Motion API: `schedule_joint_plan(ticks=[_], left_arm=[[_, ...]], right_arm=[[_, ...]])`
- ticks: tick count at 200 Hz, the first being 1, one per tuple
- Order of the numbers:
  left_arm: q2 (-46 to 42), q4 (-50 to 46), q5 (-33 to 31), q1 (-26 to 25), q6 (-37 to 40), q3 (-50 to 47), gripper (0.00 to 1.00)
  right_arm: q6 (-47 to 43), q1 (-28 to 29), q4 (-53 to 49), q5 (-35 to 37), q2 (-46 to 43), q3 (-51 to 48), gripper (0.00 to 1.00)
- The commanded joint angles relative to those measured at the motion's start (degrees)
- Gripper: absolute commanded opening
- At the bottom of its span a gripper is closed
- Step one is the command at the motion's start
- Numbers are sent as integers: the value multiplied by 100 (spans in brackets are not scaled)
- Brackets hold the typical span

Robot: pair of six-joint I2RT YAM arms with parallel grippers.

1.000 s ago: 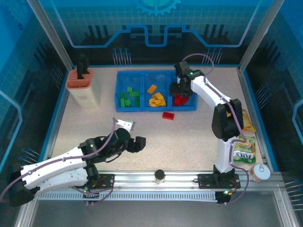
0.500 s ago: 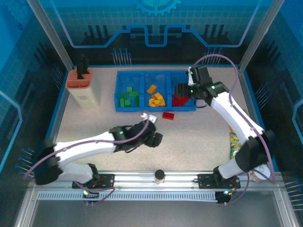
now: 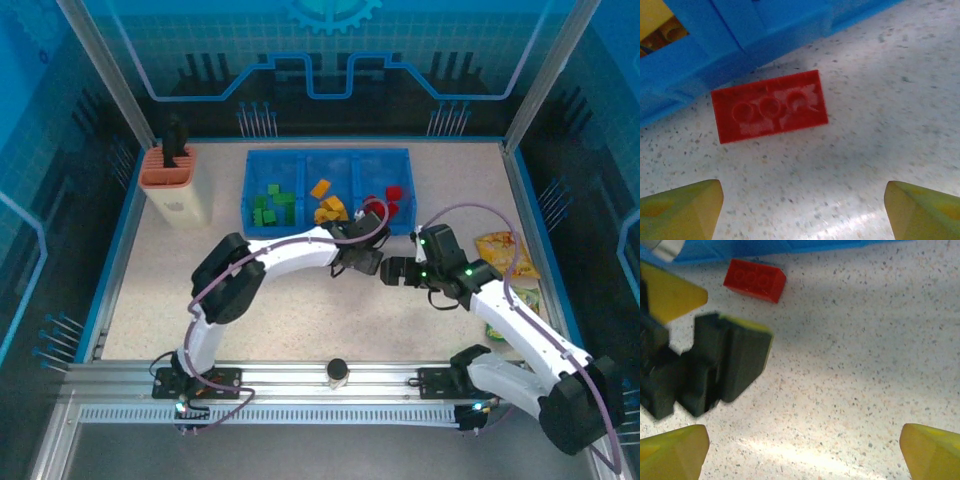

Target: Sort the legos into containers by color

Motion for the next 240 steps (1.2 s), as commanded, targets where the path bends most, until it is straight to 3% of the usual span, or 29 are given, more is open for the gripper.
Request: schedule_joint_plan(ticks=[1,47,132,165,187,200,240], left_arm=[[280,-515,41,162,166,311,85],[595,-272,445,470,332,509,84],[1322,-658,679,500,286,1630,77],[1421,-782,395,497,224,1636,65],[1369,-836,248,452,191,1470,44],[1110,-564,133,382,232,1132,38],[-195,1425,476,267,544,-413,39]], right_arm=[[197,36,154,-46,-261,-73,98],[293,32,111,2,-502,-146,98],[454,23,0,71,-880,-481,97],[458,5,-47,81,-975,-542,97],[485,5,-21,63,-997,-599,97],[502,5,5,54,-1014,-633,97],[563,1,94,19,-1047,-727,97]])
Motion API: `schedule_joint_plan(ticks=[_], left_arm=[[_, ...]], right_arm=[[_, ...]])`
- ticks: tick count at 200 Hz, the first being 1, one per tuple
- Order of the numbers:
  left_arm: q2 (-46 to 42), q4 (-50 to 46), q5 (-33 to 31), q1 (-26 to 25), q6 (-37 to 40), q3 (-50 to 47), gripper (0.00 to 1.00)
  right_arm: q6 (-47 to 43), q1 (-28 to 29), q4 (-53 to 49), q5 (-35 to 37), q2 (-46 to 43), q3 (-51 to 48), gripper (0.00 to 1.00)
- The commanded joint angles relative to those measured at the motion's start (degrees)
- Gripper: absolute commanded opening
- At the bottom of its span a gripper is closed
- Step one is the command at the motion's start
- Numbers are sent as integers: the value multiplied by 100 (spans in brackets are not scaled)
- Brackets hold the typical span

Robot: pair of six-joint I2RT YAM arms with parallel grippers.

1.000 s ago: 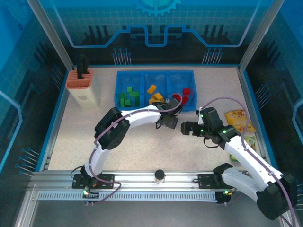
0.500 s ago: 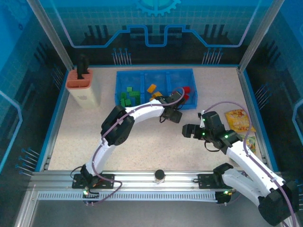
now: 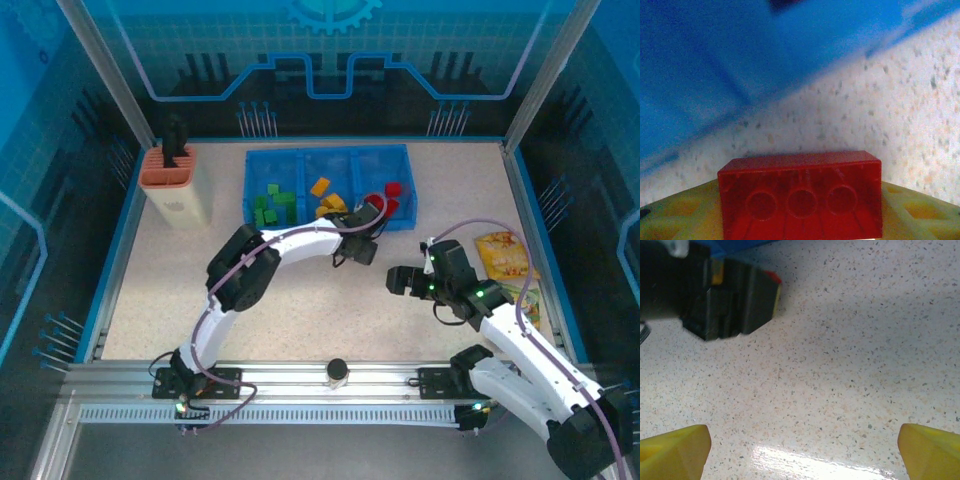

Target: Sort the legos into containers by color

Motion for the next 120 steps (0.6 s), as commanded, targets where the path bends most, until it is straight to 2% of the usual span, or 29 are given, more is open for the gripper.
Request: schedule_joint_plan(ticks=[1,58,120], left_arm=[[-796,1088,152,-87,239,-698,39],[-1647,2010,349,-68,608,-809,38],[-1709,3112,465,-32,700,-776,37]], right_arm=[[133,3,61,0,-100,-104,97],[306,-13,9,6,-468,-526,96],[445,30,-151,-141,-966,-998,96]])
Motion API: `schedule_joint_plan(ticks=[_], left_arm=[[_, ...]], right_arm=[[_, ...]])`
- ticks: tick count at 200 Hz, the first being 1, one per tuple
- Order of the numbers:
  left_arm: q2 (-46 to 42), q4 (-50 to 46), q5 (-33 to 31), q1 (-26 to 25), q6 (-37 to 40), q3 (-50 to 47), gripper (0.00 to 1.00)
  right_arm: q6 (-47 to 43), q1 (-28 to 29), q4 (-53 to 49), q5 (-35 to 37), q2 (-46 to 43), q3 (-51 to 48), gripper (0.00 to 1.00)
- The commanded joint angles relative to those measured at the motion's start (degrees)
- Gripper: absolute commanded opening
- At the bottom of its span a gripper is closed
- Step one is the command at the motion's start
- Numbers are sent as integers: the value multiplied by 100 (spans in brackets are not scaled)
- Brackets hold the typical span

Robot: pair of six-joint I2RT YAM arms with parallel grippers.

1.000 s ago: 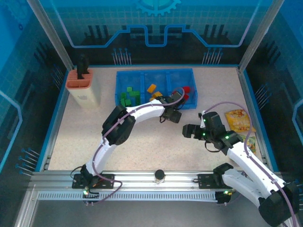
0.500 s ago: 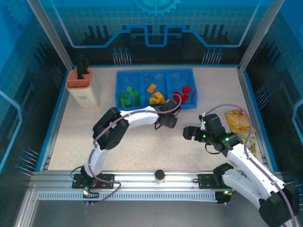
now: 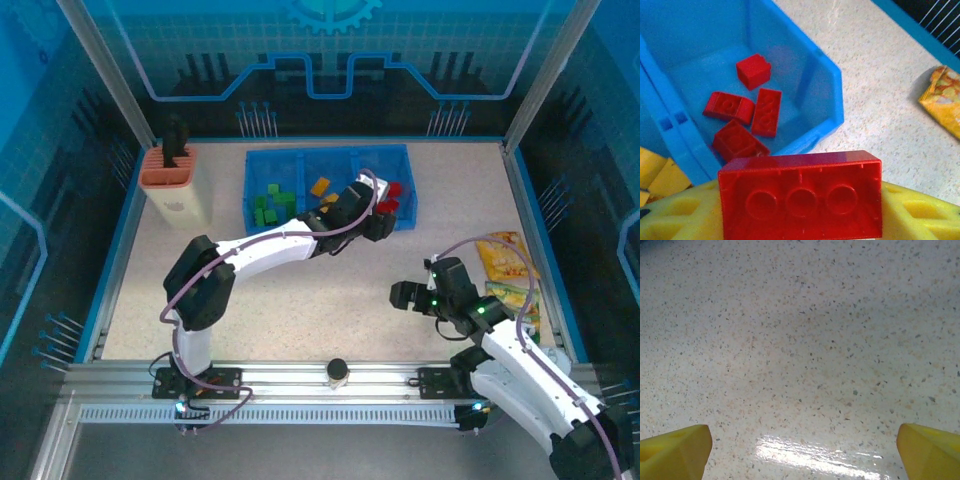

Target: Sort the legos into containers by color

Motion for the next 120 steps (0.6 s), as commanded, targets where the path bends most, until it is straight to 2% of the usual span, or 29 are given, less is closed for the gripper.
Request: schedule_joint_plan(ticks=[1,22,53,120], left_arm=[[-103,738,151,33,132,-12,37],[-109,1004,132,33,103,-38,37],[25,901,94,49,115,158,37],[510,529,522,281,-35,841,38]], right_arm=[[124,31,-144,-78,-263,-120,96],[128,31,-248,-78,-524,-237,96],[153,43,-193,-196,-755,-355,96],[-29,68,-244,-123,-1278,-309,96]])
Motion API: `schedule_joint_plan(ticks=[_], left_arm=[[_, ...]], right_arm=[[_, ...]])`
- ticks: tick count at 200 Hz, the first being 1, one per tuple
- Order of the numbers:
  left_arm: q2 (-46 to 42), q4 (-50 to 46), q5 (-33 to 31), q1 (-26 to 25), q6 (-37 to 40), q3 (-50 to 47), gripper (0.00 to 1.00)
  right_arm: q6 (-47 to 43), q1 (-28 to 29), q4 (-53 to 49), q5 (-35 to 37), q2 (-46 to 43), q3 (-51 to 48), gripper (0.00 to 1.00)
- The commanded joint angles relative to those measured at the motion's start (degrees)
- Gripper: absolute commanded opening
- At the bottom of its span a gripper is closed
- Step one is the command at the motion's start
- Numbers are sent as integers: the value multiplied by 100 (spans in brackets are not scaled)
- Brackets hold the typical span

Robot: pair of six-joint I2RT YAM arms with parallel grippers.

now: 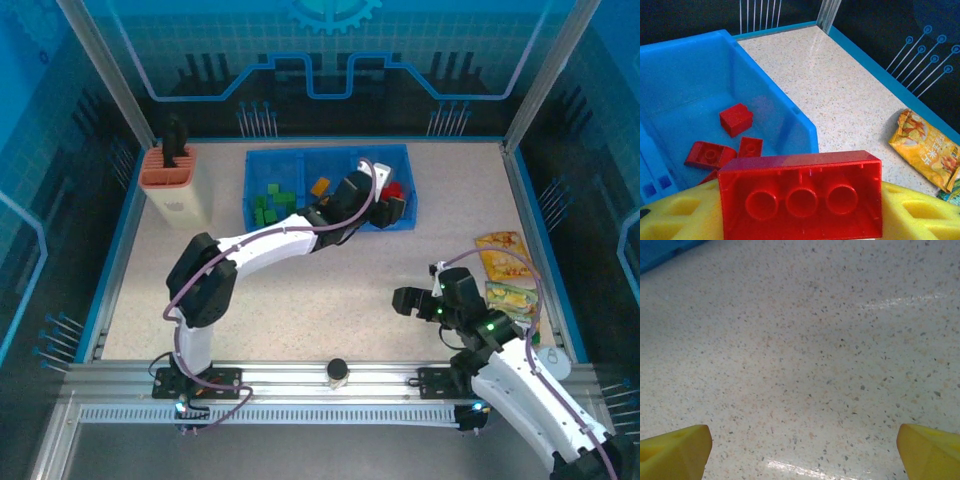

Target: Sort the legos into containers by color

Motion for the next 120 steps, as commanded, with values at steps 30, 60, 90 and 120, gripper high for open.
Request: schedule_joint_plan(ticks=[30,60,90,120], left_arm=[[802,-772,172,201,18,1267,38],[1388,-1473,200,353,-97,2132,40],[2039,-2430,296,520,-375,3210,42],[2440,-3058,352,618,-452,3959,43]], right_arm=[[-60,63,-76,12,-289,-75,96],[-78,55,-76,23,-236,-57,96],[-67,53,-95,6,-245,-41,96],[-49,47,-171,23,-312,1,97]])
